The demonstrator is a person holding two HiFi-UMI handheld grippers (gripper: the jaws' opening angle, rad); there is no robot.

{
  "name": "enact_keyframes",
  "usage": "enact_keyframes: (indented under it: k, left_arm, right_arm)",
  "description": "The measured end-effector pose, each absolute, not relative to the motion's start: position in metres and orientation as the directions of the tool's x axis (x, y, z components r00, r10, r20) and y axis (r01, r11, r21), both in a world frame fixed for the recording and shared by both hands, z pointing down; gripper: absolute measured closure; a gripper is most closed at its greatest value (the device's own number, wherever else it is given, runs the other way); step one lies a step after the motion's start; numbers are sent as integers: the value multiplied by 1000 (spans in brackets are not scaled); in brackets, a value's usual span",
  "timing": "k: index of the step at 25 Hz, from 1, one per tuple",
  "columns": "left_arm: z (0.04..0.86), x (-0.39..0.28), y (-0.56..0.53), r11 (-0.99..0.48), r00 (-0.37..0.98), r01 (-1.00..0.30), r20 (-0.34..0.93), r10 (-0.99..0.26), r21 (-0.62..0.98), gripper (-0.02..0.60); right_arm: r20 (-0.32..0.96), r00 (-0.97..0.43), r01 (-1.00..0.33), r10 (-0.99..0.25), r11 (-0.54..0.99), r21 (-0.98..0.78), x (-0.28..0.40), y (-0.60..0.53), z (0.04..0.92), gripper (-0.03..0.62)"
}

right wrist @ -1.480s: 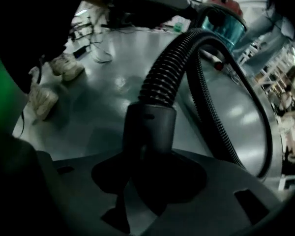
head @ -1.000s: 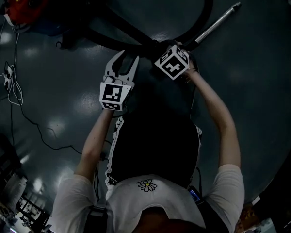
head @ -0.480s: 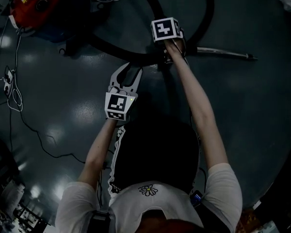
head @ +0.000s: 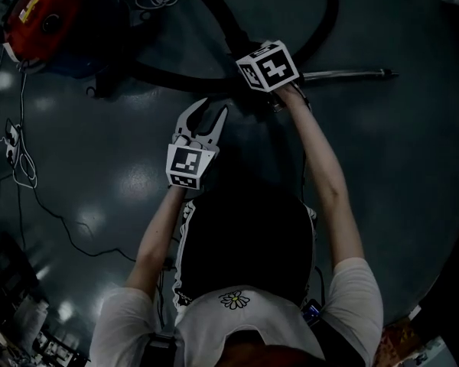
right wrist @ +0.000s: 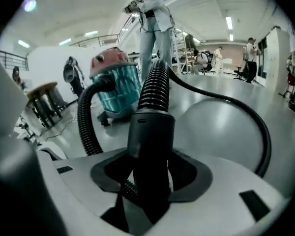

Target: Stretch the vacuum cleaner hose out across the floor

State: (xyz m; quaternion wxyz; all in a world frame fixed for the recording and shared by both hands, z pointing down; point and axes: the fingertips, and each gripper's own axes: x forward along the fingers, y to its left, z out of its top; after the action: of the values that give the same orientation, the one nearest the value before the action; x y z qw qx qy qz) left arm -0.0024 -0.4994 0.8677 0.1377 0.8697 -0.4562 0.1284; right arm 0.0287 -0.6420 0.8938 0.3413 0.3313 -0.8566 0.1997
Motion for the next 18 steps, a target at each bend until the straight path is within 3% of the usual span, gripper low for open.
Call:
enact_keyframes:
  k: [1, 4, 5, 6, 7, 8, 9, 10, 11, 12, 13, 15, 18]
  left_arm:
    - [866, 1, -499, -551, 556, -826, 346, -756, 122, 434]
    - [866, 7, -497, -562, 564, -819, 348, -749, 118, 434]
    - [867, 8, -496, -564, 566, -817, 350, -746, 119, 434]
    - [867, 9, -495, -566, 569, -815, 350, -744, 122, 434]
    - [868, 9, -495, -566, 571, -814, 351, -742, 127, 434]
    - [869, 9, -494, -564, 571, -815, 352, -742, 133, 434]
    - [870, 8, -494, -560, 570, -817, 353, -742, 142, 434]
    - [870, 9, -495, -555, 568, -819, 352, -744, 149, 434]
    - [870, 9, -495, -552, 567, -820, 350, -746, 153, 434]
    - [869, 10, -496, -551, 567, -820, 346, -748, 152, 434]
    - [867, 11, -496, -554, 568, -819, 343, -748, 148, 434]
    - [865, 11, -498, -559, 570, -817, 338, -749, 141, 434]
    - [866, 10, -501, -559, 571, -817, 339, -748, 144, 434]
  right_arm:
    - [707, -572, -675, -417, 729, -116, 29, -638, 886, 387]
    - [730, -493, -572, -473, 809, 138, 34, -624, 876, 352]
    - [732, -491, -559, -472, 815, 151, 35, -619, 876, 352]
    - [719, -540, -567, -438, 820, 74, 36, -615, 873, 352]
    - [659, -652, -578, -376, 809, -110, 38, -615, 863, 352]
    - [511, -799, -540, -317, 752, -377, 40, -619, 842, 353]
    - [280, -908, -418, -310, 650, -635, 45, -627, 814, 353]
    - [44, -930, -253, -364, 552, -794, 53, -637, 783, 353]
    - [-123, -891, -142, -437, 527, -838, 65, -646, 755, 353]
    - [-195, -854, -150, -482, 588, -795, 78, -653, 735, 353]
    - [-179, -852, -250, -492, 682, -687, 90, -656, 725, 352]
    - [31, -881, -443, -472, 801, -402, 100, -651, 732, 353]
    - [427, -820, -459, -381, 884, -93, 111, -626, 783, 352]
